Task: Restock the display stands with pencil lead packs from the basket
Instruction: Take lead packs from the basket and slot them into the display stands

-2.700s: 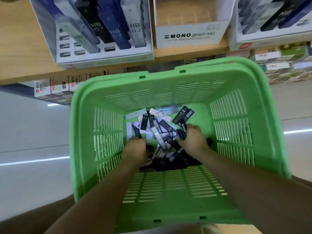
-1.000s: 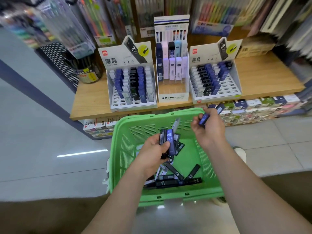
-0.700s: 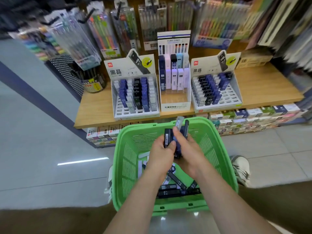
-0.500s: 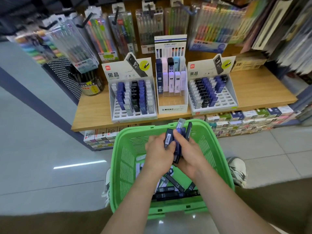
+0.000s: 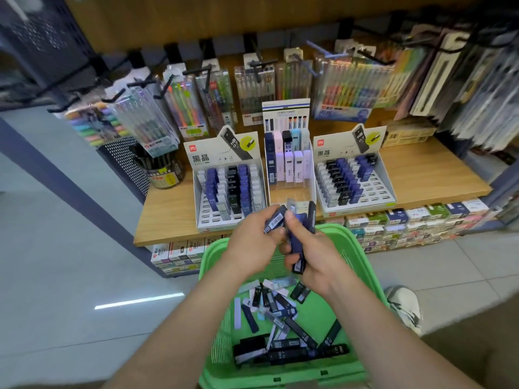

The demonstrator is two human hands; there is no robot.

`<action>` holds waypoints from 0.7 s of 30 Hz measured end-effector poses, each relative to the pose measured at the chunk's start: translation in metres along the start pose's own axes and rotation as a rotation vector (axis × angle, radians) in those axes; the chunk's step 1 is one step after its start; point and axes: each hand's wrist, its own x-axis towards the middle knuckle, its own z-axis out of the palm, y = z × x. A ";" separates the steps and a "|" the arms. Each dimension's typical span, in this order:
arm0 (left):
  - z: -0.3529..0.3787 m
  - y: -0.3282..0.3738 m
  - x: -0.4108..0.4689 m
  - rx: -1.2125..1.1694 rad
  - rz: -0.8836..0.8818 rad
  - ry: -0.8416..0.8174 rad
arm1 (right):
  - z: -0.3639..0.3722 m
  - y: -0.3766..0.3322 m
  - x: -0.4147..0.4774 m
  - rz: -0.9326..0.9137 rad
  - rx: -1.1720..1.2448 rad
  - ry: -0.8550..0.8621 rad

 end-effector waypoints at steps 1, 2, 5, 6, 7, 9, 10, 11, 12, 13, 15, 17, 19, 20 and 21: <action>-0.007 0.003 0.001 0.011 0.026 -0.035 | 0.004 -0.007 0.000 -0.018 -0.044 -0.016; -0.013 0.008 0.002 0.007 0.036 -0.076 | 0.008 -0.015 0.000 -0.035 -0.080 -0.028; -0.028 0.021 0.005 -0.034 0.021 -0.172 | 0.019 -0.039 0.000 -0.052 -0.160 -0.039; -0.032 0.024 0.007 -0.061 0.032 -0.178 | 0.023 -0.048 0.000 -0.058 -0.190 -0.034; -0.036 0.028 0.008 -0.106 0.050 -0.156 | 0.027 -0.057 0.000 -0.070 -0.222 -0.027; -0.044 0.035 0.010 -0.187 0.094 -0.041 | 0.034 -0.076 0.001 -0.101 -0.279 -0.007; -0.047 0.037 0.013 -0.199 0.115 0.032 | 0.037 -0.084 0.001 -0.109 -0.291 0.001; -0.049 0.039 0.015 -0.211 0.129 0.095 | 0.040 -0.092 0.001 -0.110 -0.289 0.002; -0.050 0.040 0.017 -0.245 0.139 0.141 | 0.042 -0.097 0.001 -0.109 -0.279 -0.007; -0.049 0.042 0.018 -0.291 0.145 0.170 | 0.045 -0.101 0.001 -0.108 -0.269 -0.024; -0.047 0.046 0.023 -0.377 0.152 0.195 | 0.051 -0.103 0.000 -0.105 -0.275 -0.080; -0.046 0.050 0.026 -0.464 0.139 0.183 | 0.054 -0.104 0.003 -0.108 -0.287 -0.125; -0.047 0.052 0.030 -0.551 0.098 0.169 | 0.053 -0.107 0.007 -0.123 -0.289 -0.125; -0.048 0.052 0.033 -0.565 0.076 0.168 | 0.052 -0.108 0.010 -0.124 -0.293 -0.126; -0.049 0.052 0.035 -0.559 0.061 0.169 | 0.050 -0.110 0.013 -0.123 -0.300 -0.134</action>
